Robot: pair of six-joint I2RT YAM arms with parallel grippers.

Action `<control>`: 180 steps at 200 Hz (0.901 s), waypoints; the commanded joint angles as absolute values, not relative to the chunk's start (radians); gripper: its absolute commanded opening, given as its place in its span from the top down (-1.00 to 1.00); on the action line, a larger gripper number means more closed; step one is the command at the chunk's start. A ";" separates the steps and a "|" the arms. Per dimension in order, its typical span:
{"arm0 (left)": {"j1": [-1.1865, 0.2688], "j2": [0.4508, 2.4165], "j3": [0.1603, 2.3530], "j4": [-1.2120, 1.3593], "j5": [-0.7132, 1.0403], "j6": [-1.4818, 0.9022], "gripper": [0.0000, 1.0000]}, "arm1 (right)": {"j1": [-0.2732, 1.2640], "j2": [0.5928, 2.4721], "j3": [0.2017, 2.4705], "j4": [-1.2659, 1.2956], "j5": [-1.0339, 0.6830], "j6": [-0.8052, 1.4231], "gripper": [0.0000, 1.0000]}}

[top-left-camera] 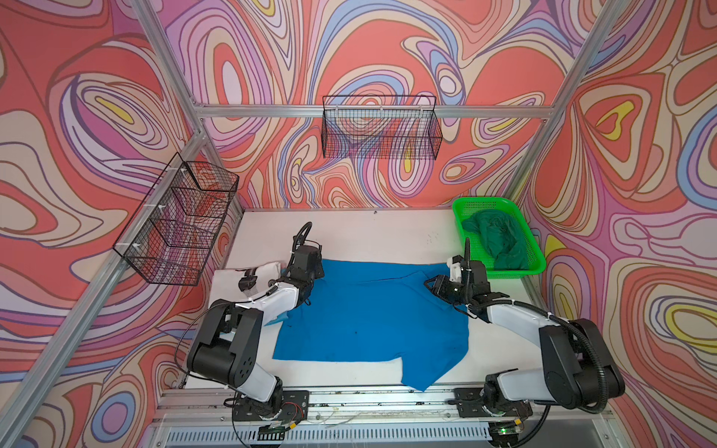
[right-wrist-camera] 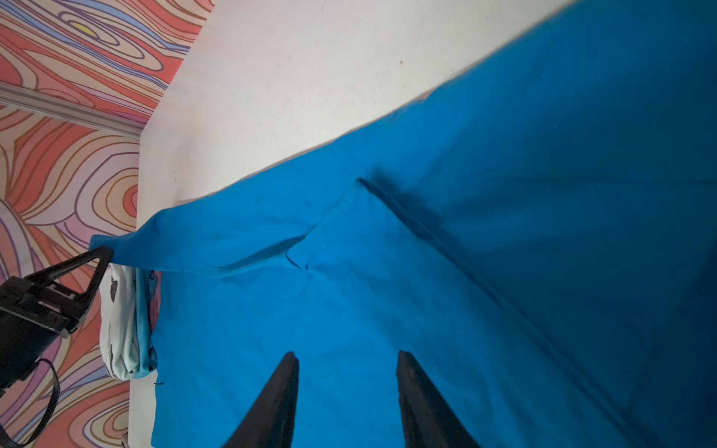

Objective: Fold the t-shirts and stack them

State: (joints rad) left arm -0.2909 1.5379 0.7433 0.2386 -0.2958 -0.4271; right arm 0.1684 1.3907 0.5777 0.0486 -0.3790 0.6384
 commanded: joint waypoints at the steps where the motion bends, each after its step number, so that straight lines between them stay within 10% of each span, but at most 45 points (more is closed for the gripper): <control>1: -0.288 1.498 0.654 0.314 -0.349 -0.531 0.94 | 0.165 1.404 0.628 -0.043 -0.299 0.646 0.11; 58: -0.286 1.447 0.545 0.311 -0.361 -0.654 0.58 | 0.164 1.410 0.630 -0.023 -0.322 0.657 0.11; 145: -0.183 1.350 0.650 0.089 -0.301 -0.785 -0.74 | 0.165 1.464 0.730 -0.133 -0.288 0.633 0.09; 180: -0.143 1.327 0.770 -0.055 -0.196 -0.819 -0.82 | 0.164 1.537 0.809 -0.146 -0.235 0.637 0.10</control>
